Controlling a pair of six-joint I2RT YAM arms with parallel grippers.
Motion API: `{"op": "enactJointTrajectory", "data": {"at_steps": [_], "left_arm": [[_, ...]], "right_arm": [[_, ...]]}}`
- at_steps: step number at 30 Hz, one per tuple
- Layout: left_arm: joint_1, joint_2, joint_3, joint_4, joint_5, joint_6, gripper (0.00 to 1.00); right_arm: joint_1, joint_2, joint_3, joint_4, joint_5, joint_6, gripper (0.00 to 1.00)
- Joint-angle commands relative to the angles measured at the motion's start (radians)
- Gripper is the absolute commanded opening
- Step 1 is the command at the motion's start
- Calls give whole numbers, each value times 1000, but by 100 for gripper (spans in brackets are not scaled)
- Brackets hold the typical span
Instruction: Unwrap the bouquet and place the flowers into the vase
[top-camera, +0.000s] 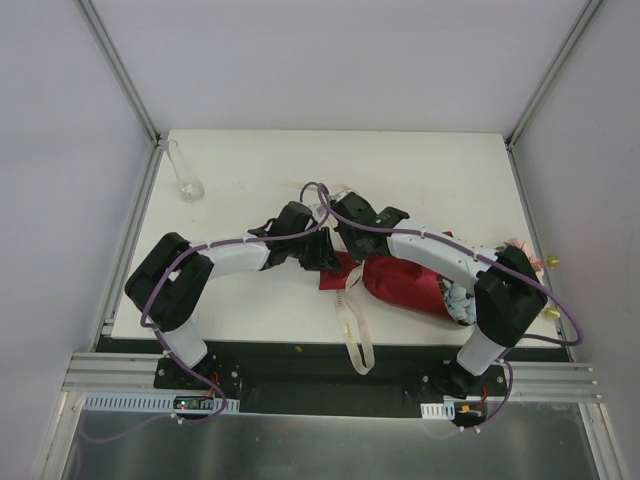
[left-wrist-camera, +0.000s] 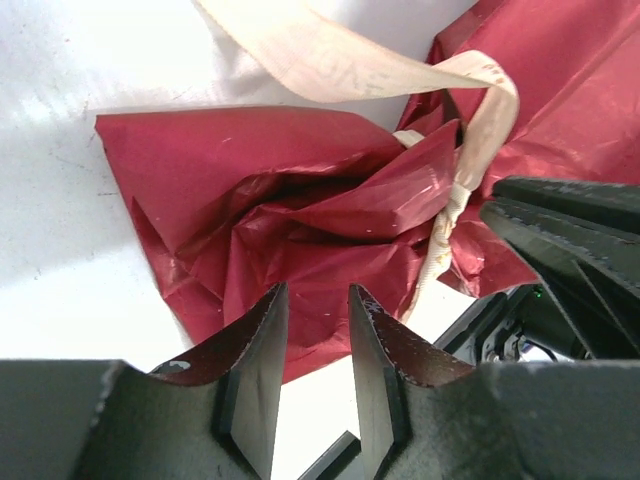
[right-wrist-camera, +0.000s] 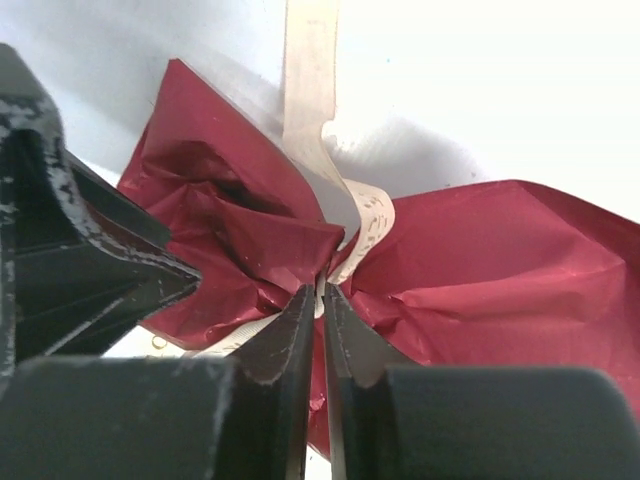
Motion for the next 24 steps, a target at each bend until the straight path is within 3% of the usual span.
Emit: {"op": "enactJointTrajectory", "data": {"at_steps": [1, 24], "left_arm": [[-17, -19, 72, -11, 40, 7, 30], [-23, 71, 97, -5, 22, 7, 30]], "right_arm": [[10, -13, 2, 30, -43, -56, 9], [8, 14, -68, 49, -12, -88, 9]]}}
